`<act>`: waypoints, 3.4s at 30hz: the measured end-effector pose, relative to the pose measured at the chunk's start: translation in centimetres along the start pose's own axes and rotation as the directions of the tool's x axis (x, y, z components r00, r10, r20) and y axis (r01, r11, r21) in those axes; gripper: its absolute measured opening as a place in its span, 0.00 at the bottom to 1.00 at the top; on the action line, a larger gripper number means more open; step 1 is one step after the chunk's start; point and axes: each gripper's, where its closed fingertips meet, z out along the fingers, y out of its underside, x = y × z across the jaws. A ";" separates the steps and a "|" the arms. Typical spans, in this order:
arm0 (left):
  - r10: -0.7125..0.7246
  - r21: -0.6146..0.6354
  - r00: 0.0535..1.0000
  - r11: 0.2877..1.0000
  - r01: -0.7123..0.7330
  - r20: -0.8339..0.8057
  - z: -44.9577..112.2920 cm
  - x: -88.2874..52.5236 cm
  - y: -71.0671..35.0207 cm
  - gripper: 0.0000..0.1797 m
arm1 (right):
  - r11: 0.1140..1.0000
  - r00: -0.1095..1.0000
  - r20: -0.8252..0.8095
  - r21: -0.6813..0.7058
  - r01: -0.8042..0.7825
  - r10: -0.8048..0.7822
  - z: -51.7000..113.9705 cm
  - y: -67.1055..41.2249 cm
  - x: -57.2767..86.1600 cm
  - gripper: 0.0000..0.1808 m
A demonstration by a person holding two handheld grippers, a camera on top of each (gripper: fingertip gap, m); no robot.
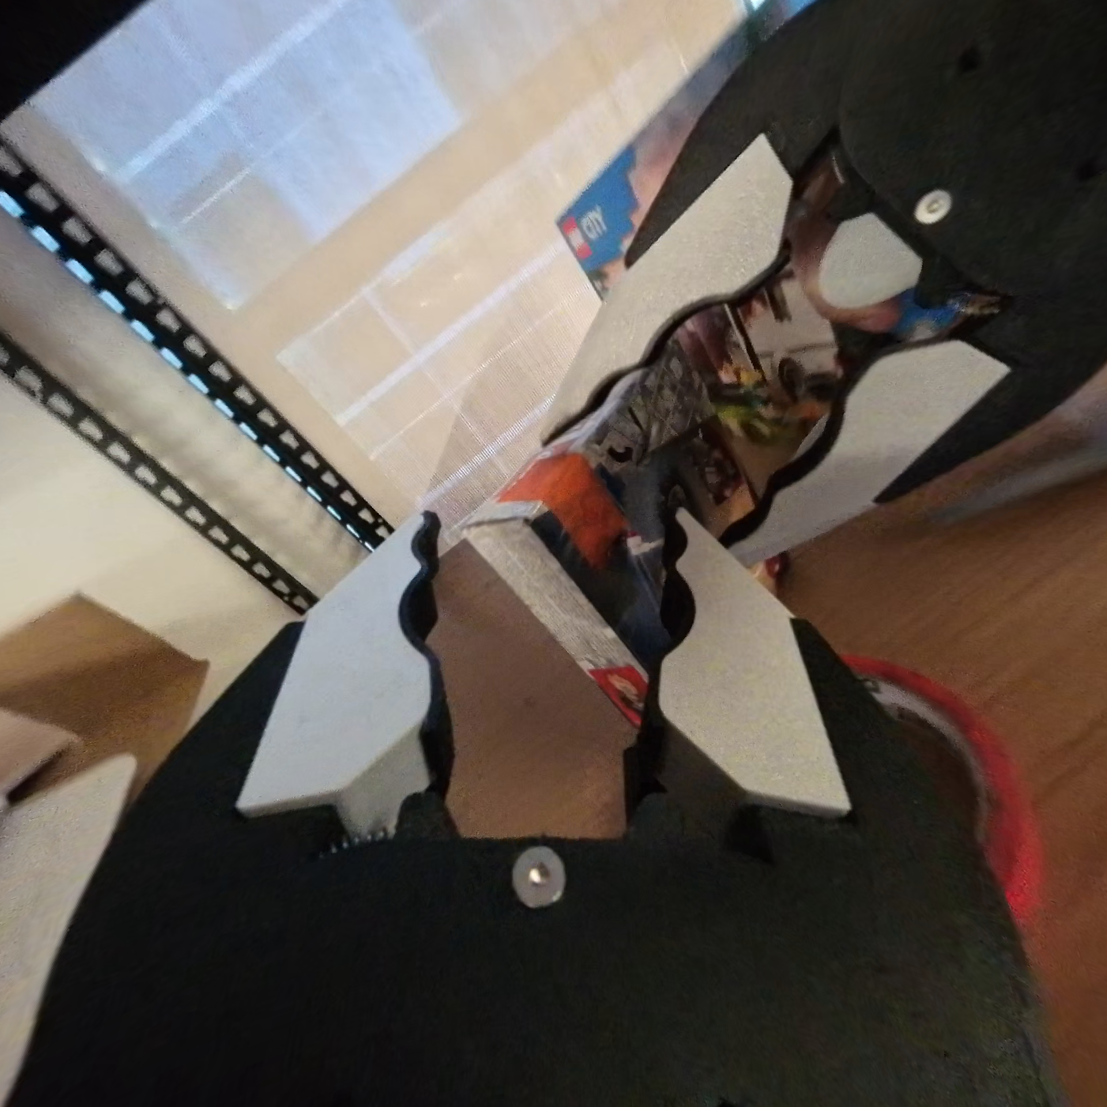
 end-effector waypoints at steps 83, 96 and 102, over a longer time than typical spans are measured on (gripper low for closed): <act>-0.375 -0.353 -0.007 0.866 0.353 -0.927 -43.3 24.2 -7.7 0.08 | 0.670 0.690 0.607 0.323 -0.668 0.395 -24.9 -31.8 -28.7 0.04; -0.334 -0.269 0.101 0.877 0.397 -0.937 -48.6 23.5 -7.5 0.00 | 0.538 0.571 0.642 0.279 -0.795 0.511 -26.1 -37.6 -30.6 0.04; -0.462 -0.361 0.160 0.830 0.425 -0.872 -47.8 22.4 -6.1 0.00 | 0.368 0.417 0.659 0.222 -0.903 0.626 -24.6 -37.0 -31.0 0.04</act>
